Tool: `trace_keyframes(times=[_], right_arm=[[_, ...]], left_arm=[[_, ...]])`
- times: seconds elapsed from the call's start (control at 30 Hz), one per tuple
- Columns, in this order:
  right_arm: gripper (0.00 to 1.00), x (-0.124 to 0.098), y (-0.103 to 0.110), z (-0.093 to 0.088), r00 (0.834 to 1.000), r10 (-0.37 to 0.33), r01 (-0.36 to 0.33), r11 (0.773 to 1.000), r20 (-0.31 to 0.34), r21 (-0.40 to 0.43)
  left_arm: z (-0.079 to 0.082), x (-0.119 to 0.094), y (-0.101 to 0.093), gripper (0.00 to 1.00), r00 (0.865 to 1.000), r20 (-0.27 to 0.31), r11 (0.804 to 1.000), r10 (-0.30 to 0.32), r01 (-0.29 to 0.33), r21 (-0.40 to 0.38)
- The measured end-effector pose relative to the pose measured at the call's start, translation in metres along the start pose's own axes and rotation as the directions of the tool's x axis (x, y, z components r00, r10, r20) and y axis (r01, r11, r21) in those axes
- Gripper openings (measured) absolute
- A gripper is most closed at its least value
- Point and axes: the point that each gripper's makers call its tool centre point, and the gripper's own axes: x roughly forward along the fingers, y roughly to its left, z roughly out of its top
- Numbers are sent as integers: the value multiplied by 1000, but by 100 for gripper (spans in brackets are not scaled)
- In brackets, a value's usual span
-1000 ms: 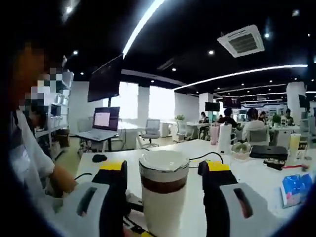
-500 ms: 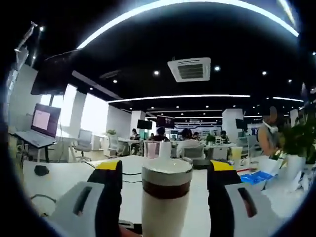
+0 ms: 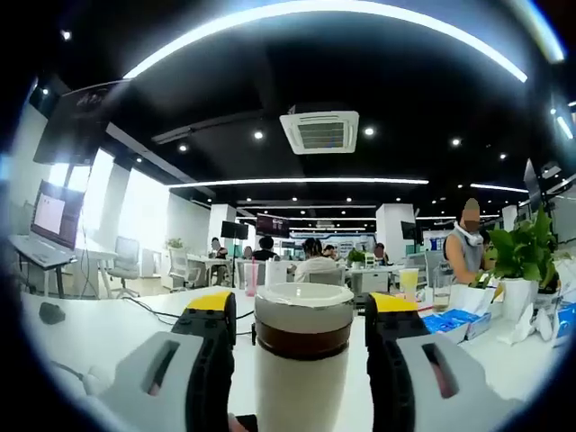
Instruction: Grasp the water cup twist off the cup lid place the cup lid on the table
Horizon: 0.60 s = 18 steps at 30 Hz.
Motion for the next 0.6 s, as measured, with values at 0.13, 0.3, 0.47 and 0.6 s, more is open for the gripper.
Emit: trace_keyframes(times=[0.13,0.3,0.47,0.6], right_arm=[[55,1,-4,0,1000,-7,7,1000,8,22],[51,2,-2,-4,1000,3,-2,1000,-10,21],[47,0,1,1,1000,2,-2,1000,7,-1],[46,1,1,1,1000,14,-14,1000,7,-2]], left_arm=[[0,0,0,50,1000,0,1000,1,-1,1],[0,1,-1,50,1000,0,1000,1,-1,2],[0,1,-1,50,1000,0,1000,1,-1,3],[0,1,-2,50,1000,0,1000,0,0,3]])
